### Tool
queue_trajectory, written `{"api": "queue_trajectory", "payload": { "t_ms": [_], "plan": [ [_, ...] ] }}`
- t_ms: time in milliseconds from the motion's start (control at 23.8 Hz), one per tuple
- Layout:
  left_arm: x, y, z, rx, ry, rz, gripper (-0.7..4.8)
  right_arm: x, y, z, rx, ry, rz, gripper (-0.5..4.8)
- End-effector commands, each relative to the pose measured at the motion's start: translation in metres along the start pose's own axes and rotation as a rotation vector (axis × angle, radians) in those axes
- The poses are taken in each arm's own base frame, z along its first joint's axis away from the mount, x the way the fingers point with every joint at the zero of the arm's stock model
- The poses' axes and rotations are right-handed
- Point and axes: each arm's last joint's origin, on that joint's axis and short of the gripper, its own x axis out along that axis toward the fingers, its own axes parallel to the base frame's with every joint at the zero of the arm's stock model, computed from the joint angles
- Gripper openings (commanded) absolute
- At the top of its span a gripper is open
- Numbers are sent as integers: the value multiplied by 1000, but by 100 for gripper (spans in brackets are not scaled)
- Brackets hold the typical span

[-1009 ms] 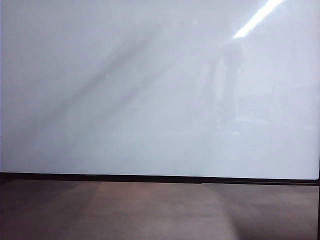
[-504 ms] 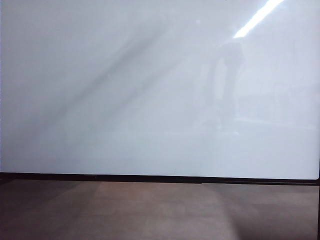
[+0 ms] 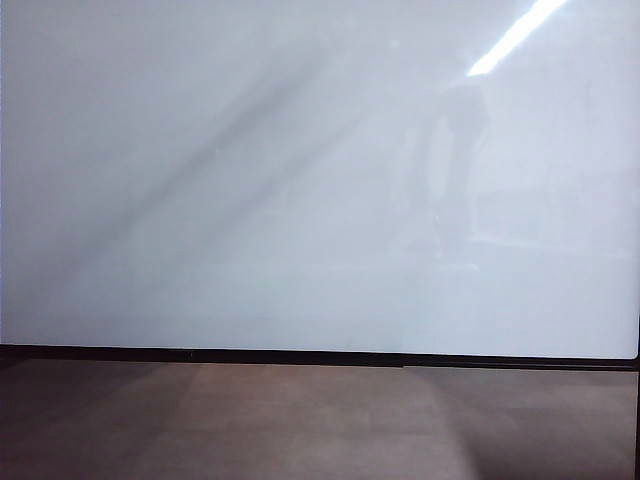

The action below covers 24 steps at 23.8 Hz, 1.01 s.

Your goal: Reach to the right to find the marker pen, pick it up, and write the number 17 on the whiteboard.

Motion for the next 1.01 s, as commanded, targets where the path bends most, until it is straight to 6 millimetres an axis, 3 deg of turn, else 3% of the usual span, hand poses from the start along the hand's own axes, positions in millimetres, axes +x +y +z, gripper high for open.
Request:
{"api": "queue_trajectory", "payload": {
  "t_ms": [42,588,841,1009],
  "plan": [
    [0,0,1,-2,-6,-3,-5,-1,0,0,-1,19,0,-4],
    [0,0,1,-2,-6,-3,-5,-3,-7,-7,-79,116,-72,-4],
    [0,0,0,-3,0,-1,-5,-50,-33,11,-118,193,-421,-4],
    [0,0,0,-3,2,0,-5,-114,-51,8,-106,212,-488,-4]
  ]
}}
